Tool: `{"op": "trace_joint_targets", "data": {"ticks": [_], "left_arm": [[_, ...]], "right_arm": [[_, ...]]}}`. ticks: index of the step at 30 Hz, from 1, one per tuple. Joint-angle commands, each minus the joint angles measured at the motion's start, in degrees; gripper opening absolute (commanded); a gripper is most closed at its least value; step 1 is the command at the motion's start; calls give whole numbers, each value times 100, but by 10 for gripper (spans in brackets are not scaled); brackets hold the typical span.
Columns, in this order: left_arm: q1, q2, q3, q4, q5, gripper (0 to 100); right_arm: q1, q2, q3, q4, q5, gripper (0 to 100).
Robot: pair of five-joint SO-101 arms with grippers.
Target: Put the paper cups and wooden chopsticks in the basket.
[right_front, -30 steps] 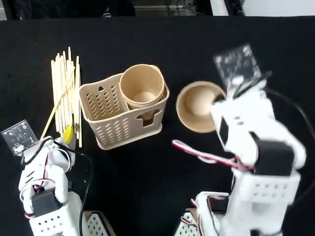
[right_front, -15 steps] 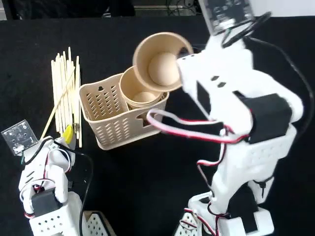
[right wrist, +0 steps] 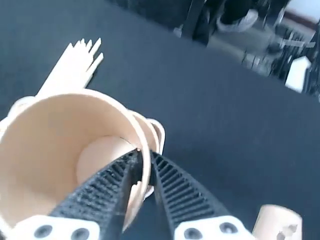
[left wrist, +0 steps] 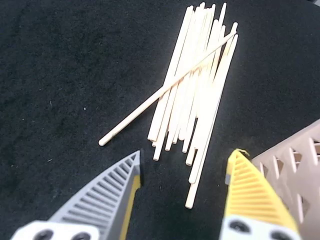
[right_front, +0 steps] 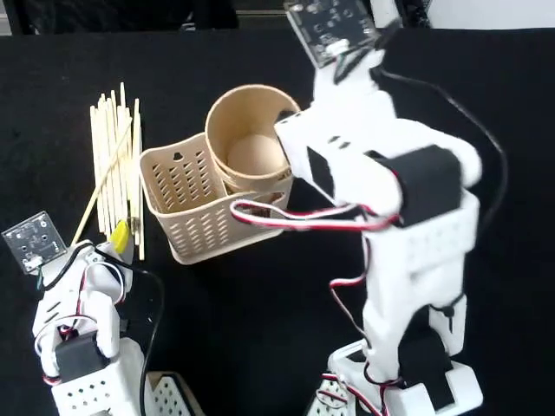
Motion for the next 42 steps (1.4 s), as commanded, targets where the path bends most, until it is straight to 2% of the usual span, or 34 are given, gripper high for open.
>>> {"op": "trace_joint_targets", "data": {"ticks": [1, 3, 5, 11, 16, 31, 42], "left_arm": [[31, -44, -154, -44, -9, 274], [40, -44, -154, -44, -9, 274], [40, -44, -154, -44, -9, 274], [48, -44, -154, -44, -9, 274], [48, -44, -154, -44, -9, 274], [48, -44, -154, -44, -9, 274], [57, -44, -154, -35, -9, 274]], "right_arm": [[-79, 13, 646, -413, -44, 172], [-79, 13, 910, -642, 0, 250], [-79, 13, 1042, -791, 9, 269], [-88, 13, 1112, -1310, 158, 224], [-88, -40, 1059, -1310, 158, 18], [-53, 4, -558, -378, 114, 12], [-44, 927, 40, -484, -167, 14]]}}
